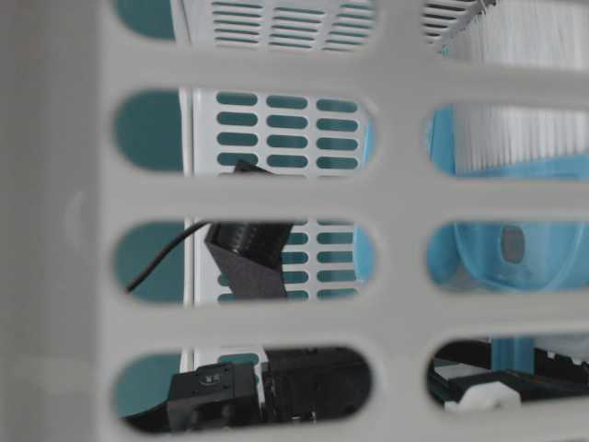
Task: Pick up the hand brush from the shopping basket with the left arm.
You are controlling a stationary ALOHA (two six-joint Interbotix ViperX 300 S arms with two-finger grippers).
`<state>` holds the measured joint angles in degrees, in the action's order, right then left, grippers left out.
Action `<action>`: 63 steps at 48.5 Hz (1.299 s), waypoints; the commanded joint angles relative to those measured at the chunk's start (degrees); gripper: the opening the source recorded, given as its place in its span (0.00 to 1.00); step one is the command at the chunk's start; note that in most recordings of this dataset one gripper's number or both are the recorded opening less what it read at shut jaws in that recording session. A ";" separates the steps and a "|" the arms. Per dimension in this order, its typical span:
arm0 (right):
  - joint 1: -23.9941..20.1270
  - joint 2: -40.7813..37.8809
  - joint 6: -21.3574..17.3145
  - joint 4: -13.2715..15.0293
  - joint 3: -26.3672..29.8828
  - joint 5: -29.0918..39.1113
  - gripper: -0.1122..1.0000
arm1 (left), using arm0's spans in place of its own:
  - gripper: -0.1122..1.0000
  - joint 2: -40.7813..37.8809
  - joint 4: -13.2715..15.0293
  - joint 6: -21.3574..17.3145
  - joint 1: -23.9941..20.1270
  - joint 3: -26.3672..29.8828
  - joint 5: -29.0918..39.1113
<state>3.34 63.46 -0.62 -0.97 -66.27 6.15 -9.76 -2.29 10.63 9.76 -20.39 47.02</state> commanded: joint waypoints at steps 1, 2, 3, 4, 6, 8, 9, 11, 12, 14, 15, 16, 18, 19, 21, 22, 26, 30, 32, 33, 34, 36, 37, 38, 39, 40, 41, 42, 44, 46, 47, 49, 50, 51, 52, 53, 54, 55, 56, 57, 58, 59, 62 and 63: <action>-0.09 -0.26 -0.09 -0.26 0.35 -0.53 0.79 | 0.90 0.62 -0.26 -0.09 0.18 0.18 -0.18; -0.09 -0.26 -0.09 -0.26 0.35 -0.53 0.79 | 0.90 0.62 -0.26 -0.09 0.18 0.09 -0.18; 0.00 -0.26 -0.09 -0.26 0.35 -0.53 0.79 | 0.90 0.62 -0.26 -0.09 0.18 0.09 -0.18; -0.09 -0.26 -0.18 -0.26 0.26 -0.53 0.79 | 0.89 0.70 -0.18 -0.09 0.00 0.09 -0.18; -0.09 -0.26 -0.53 -0.26 0.26 -0.53 0.79 | 0.87 0.62 -0.18 -0.09 0.18 0.09 -0.26; -0.09 -0.26 -0.88 -0.26 0.18 -0.62 0.79 | 0.83 0.70 -0.26 -0.18 0.26 0.09 -0.26; -0.09 -0.26 -1.14 -0.26 0.09 -0.53 0.79 | 0.80 0.70 -0.26 -0.18 0.26 0.09 -0.26; -0.09 -0.26 -1.49 -0.26 0.09 -0.53 0.79 | 0.71 0.62 -0.26 -0.18 0.44 0.09 -0.26; 0.00 -0.26 -1.76 -0.26 0.00 -0.62 0.79 | 0.66 0.70 -0.26 -0.18 0.62 0.09 -0.18; -0.09 -0.26 -2.11 -0.26 -0.26 -0.53 0.79 | 0.54 0.70 -0.26 -0.18 0.88 0.09 -0.09; -0.09 -0.35 -2.37 -0.26 -0.26 -0.62 0.79 | 0.48 0.70 -0.26 -0.09 0.88 0.18 -0.09; 0.00 -0.26 -2.55 -0.26 -0.26 -0.53 0.79 | 0.42 0.70 -0.26 -0.09 0.88 0.18 -0.09; -0.09 -0.26 -2.72 -0.26 -0.35 -0.53 0.79 | 0.32 0.79 -0.26 -0.18 0.88 0.18 -0.09; -0.09 -0.26 -2.81 -0.26 -0.35 -0.62 0.79 | 0.29 0.79 -0.26 -0.18 0.88 0.18 -0.09; -0.09 -0.26 -2.90 -0.26 -0.35 -0.70 0.79 | 0.31 0.88 -0.26 -0.18 0.88 0.09 -0.09; 0.00 -0.26 -2.90 -0.18 -0.35 -0.79 0.79 | 0.31 0.88 -0.26 -0.26 0.88 0.00 -0.18; -0.09 -0.26 -2.90 -0.26 -0.35 -1.32 0.79 | 0.31 0.88 -0.26 -0.44 0.88 -0.09 -0.26; -0.09 -0.26 -2.90 -0.26 -0.44 -1.67 0.79 | 0.31 0.97 -0.26 -1.58 0.88 -0.09 -0.26; 0.00 -0.26 -2.90 -0.26 -0.53 -1.67 0.79 | 0.31 1.05 -0.26 -2.55 0.88 0.00 -0.26; -0.09 -0.26 -2.90 -0.26 -0.53 -1.58 0.79 | 0.31 1.05 -0.26 -2.99 0.88 0.09 -0.35; 0.00 -0.26 -2.99 -0.26 -0.53 -1.58 0.79 | 0.31 1.14 -0.26 -3.43 0.88 0.18 -0.35; -0.09 -0.26 -2.99 -0.18 -0.62 -1.67 0.79 | 0.31 1.32 -0.26 -4.31 0.88 0.53 -0.35; -0.09 -0.26 -2.99 -0.26 -0.62 -1.67 0.79 | 0.31 1.58 -0.26 -4.75 0.88 0.62 -0.35; -0.09 -0.26 -2.99 -0.26 -0.62 -1.67 0.79 | 0.31 1.76 -0.26 -5.19 0.88 0.88 -0.35; 0.00 -0.26 -2.99 -0.26 -0.62 -1.67 0.79 | 0.31 2.02 -0.26 -5.54 0.88 1.05 -0.26; -0.09 -0.26 -2.99 -0.26 -0.62 -1.67 0.79 | 0.31 2.46 -0.26 -5.80 0.88 1.41 -0.26; 0.00 -0.26 -2.99 -0.26 -0.62 -1.67 0.79 | 0.31 2.90 -0.26 -5.89 0.88 1.67 -0.09; -0.09 -0.26 -2.99 -0.26 -0.62 -1.67 0.79 | 0.31 3.25 -0.26 -5.89 0.88 1.93 -0.09; 0.00 -0.26 -2.99 -0.26 -0.62 -1.67 0.79 | 0.31 4.22 -0.26 -5.89 0.88 2.55 0.26; 0.00 -0.26 -2.99 -0.18 -0.62 -1.67 0.79 | 0.31 5.27 -0.18 -5.89 0.88 3.34 0.79; -0.09 -0.26 -2.99 -0.26 -0.62 -1.67 0.79 | 0.31 5.80 -0.26 -5.89 0.88 3.87 1.14; 0.00 -0.26 -3.08 -0.26 -0.62 -1.67 0.79 | 0.31 7.03 -0.26 -5.89 0.88 5.01 2.29; -0.09 -0.26 -3.08 -0.26 -0.62 -1.67 0.79 | 0.31 7.73 -0.26 -5.89 0.79 5.62 3.16; -0.09 -0.26 -3.08 -0.26 -0.62 -1.67 0.79 | 0.31 8.26 -0.26 -5.89 0.70 6.33 4.04; -0.09 -0.26 -3.08 -0.26 -0.62 -1.67 0.79 | 0.31 8.79 -0.26 -5.89 0.62 7.12 5.19; -0.09 -0.26 -3.08 -0.26 -0.62 -1.67 0.79 | 0.31 9.32 -0.26 -5.89 0.53 7.82 6.42; 0.00 -0.26 -3.08 -0.26 -0.62 -1.67 0.79 | 0.31 9.76 -0.26 -5.89 0.44 8.70 7.73; -0.09 -0.26 -3.08 -0.26 -0.62 -1.67 0.79 | 0.31 10.20 -0.26 -5.89 0.35 9.58 9.23; -0.09 -0.26 -3.08 -0.26 -0.62 -1.67 0.79 | 0.31 10.81 -0.26 -5.89 0.18 11.07 11.60; -0.09 -0.26 -3.08 -0.18 -0.62 -1.67 0.79 | 0.31 11.16 -0.26 -5.89 0.00 12.22 13.18; 0.00 -0.26 -3.08 -0.26 -0.62 -1.67 0.79 | 0.31 11.51 -0.26 -5.89 -0.09 13.27 14.85; -0.09 -0.26 -3.08 -0.26 -0.62 -1.67 0.79 | 0.31 11.78 -0.26 -5.80 -0.26 14.59 16.70; -0.09 -0.26 -2.99 -0.26 -0.62 -1.67 0.79 | 0.31 12.39 -0.26 -5.80 -0.44 18.54 22.15; 0.00 -0.26 -2.99 -0.26 -0.62 -1.67 0.79 | 0.31 12.48 -0.26 -5.80 -0.53 20.04 23.91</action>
<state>3.34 63.46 -3.60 -1.05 -67.32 5.01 0.44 -2.37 4.83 9.84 -6.77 63.98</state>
